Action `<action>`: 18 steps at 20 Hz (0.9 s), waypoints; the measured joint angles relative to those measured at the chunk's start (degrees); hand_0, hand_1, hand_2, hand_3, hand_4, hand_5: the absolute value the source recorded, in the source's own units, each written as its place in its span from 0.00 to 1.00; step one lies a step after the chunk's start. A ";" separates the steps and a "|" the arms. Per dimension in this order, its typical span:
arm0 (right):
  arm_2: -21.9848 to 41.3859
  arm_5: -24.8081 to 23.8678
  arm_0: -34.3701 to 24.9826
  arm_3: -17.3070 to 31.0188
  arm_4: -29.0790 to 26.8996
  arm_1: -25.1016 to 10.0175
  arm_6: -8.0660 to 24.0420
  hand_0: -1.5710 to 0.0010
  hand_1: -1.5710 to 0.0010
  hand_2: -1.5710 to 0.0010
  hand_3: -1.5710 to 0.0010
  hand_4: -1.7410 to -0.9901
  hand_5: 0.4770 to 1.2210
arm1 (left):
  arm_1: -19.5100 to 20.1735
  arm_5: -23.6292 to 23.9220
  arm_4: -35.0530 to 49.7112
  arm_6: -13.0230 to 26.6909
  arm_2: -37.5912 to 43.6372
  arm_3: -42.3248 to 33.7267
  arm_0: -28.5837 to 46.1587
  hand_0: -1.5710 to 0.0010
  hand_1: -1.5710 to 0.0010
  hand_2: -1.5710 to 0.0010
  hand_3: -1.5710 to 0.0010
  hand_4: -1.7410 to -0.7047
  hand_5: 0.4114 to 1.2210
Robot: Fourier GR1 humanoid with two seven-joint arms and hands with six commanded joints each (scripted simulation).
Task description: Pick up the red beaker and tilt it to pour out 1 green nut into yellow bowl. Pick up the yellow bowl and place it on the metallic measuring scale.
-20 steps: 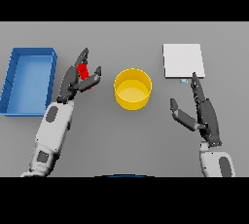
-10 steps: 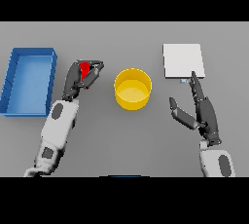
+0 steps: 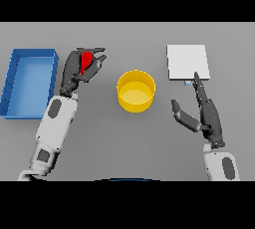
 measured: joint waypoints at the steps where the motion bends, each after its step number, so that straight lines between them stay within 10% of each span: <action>1: 0.12 -0.40 -0.55 0.15 0.52 0.11 0.55 1.00 1.00 1.00 1.00 0.66 0.28 | 1.30 -0.52 -1.70 2.50 -1.82 -1.33 -0.49 0.01 0.01 0.01 0.01 0.01 0.87; 18: 1.16 0.04 1.35 -1.95 1.38 0.02 1.04 1.00 1.00 1.00 1.00 0.63 0.33 | 14.99 -10.07 -29.09 10.20 -29.89 3.09 -15.63 0.00 0.00 0.00 0.00 0.00 0.96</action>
